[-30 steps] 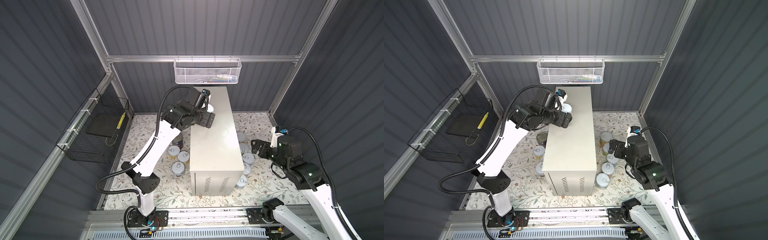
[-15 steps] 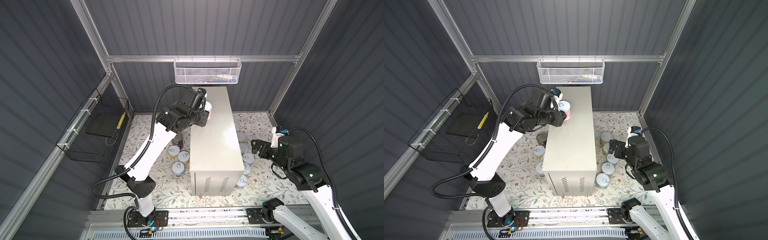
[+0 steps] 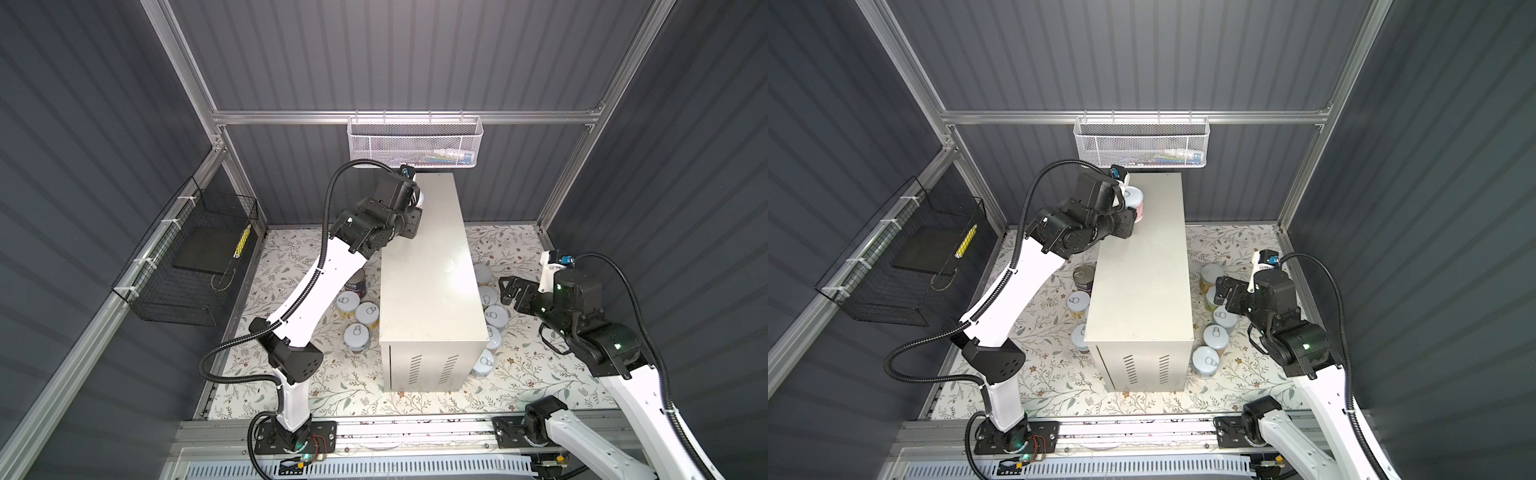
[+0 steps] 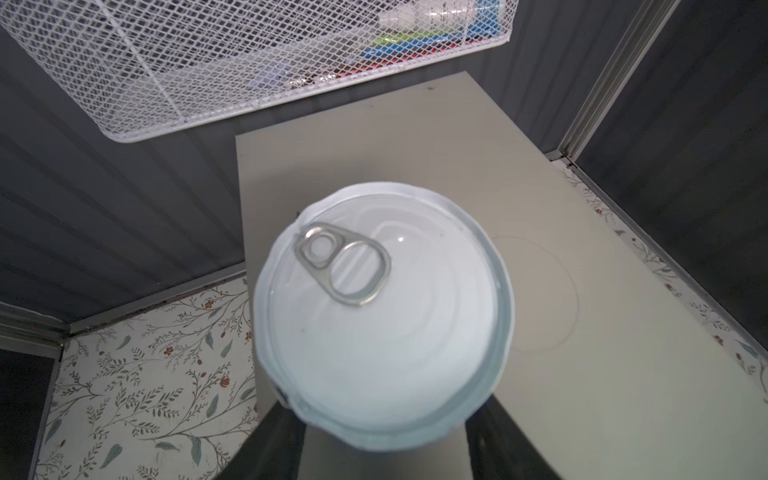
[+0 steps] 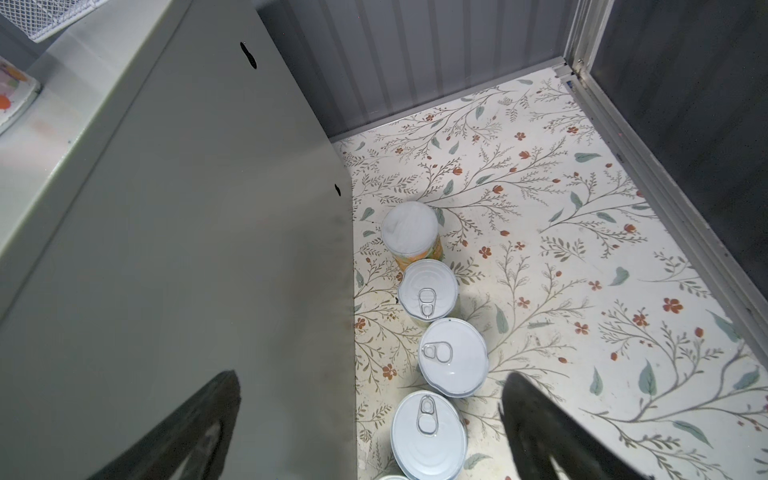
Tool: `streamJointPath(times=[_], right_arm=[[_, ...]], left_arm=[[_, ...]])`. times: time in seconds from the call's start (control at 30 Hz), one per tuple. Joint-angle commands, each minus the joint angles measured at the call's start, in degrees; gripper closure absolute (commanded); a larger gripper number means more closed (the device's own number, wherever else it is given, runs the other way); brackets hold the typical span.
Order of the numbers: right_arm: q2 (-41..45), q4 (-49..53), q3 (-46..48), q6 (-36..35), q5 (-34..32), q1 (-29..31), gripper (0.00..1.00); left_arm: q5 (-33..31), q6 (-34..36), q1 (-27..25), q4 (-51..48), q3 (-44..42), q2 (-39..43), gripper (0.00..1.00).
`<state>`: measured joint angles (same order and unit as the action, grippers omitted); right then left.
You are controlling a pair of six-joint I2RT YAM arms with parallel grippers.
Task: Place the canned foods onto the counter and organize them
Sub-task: 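Lower the pink-labelled can onto the cabinet top's far end and release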
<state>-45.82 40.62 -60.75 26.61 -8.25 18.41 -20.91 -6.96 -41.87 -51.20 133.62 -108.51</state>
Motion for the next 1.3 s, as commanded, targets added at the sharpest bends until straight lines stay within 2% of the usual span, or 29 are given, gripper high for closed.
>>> streamJointPath(times=[0.0,0.47,0.83,1.27], right_arm=[[-0.56,-0.13,-0.58,0.37,1.31,-0.14,0.01],[-5.86,-1.8,-2.02,0.04,2.06,-0.14,0.01],[-10.31,-3.75,-3.89,-0.92,2.14,-0.2,0.01],[-12.18,-4.76,-5.4,-0.33,2.85,-0.14,0.01]], left_arm=[[-2.92,3.27,1.93,7.69,-1.47,0.84,0.47],[6.15,2.26,8.03,7.34,13.09,-12.56,0.44],[8.69,3.23,10.22,9.18,14.65,-14.91,0.39],[13.48,3.43,12.44,11.85,18.23,-17.83,0.42]])
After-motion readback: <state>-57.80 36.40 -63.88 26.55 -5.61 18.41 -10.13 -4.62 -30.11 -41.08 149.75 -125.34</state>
